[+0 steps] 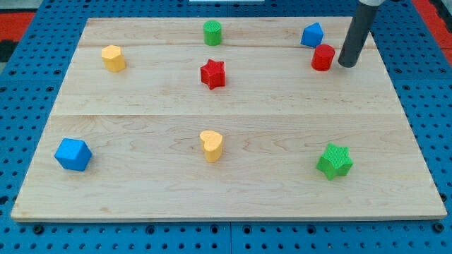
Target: Slide the red star towards the center right
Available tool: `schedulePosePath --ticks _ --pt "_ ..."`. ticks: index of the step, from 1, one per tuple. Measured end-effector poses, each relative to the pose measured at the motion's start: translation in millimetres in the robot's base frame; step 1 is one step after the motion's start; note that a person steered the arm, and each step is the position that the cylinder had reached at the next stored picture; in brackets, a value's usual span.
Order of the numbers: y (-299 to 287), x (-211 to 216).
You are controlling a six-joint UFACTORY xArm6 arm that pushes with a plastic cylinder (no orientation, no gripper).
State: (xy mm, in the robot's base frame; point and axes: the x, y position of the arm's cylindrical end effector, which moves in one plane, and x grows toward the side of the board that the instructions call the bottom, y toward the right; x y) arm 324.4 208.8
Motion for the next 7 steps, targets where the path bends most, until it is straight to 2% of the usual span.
schedulePosePath --ticks 2,3,4,5,6,7 --pt "-28 1" --pt "-24 27" --pt "-73 36" --pt "-143 17" --pt "-189 -24" --pt "-242 -44"
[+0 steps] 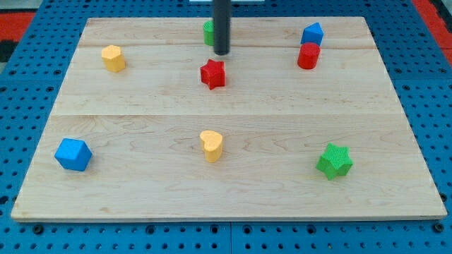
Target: Slide the red star towards the center right
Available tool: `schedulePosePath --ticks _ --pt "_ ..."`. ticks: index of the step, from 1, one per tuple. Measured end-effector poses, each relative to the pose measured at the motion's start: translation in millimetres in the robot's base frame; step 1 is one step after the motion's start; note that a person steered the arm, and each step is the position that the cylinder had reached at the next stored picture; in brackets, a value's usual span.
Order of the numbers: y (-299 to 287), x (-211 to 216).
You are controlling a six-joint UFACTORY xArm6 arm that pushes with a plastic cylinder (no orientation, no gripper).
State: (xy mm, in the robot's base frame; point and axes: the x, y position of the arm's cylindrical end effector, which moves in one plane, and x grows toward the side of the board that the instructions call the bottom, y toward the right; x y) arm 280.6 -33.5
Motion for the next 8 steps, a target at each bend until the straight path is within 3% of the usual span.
schedulePosePath --ticks 2,3,4,5,8 --pt "-63 28" --pt "-44 67" --pt "-1 79" --pt "29 66" --pt "30 26"
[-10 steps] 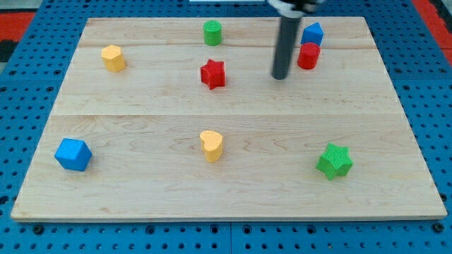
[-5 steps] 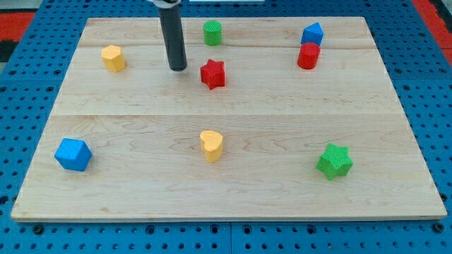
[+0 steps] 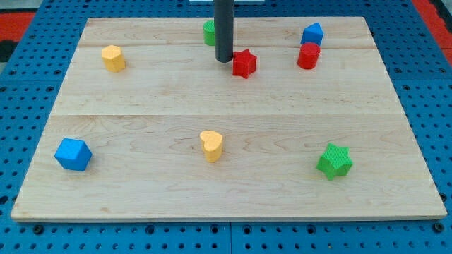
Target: Slide the red star towards the center right
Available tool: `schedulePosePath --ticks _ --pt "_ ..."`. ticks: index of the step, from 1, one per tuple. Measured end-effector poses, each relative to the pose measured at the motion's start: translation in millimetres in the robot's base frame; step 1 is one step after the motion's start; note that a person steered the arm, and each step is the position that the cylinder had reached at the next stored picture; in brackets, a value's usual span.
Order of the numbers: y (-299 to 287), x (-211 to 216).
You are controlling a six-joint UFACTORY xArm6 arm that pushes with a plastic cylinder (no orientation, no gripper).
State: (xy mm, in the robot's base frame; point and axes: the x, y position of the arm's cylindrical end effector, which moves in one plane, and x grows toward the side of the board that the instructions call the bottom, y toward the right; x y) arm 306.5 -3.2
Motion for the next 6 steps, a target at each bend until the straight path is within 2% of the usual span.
schedulePosePath --ticks 1,5,6 --pt "31 7" --pt "75 67" --pt "96 67"
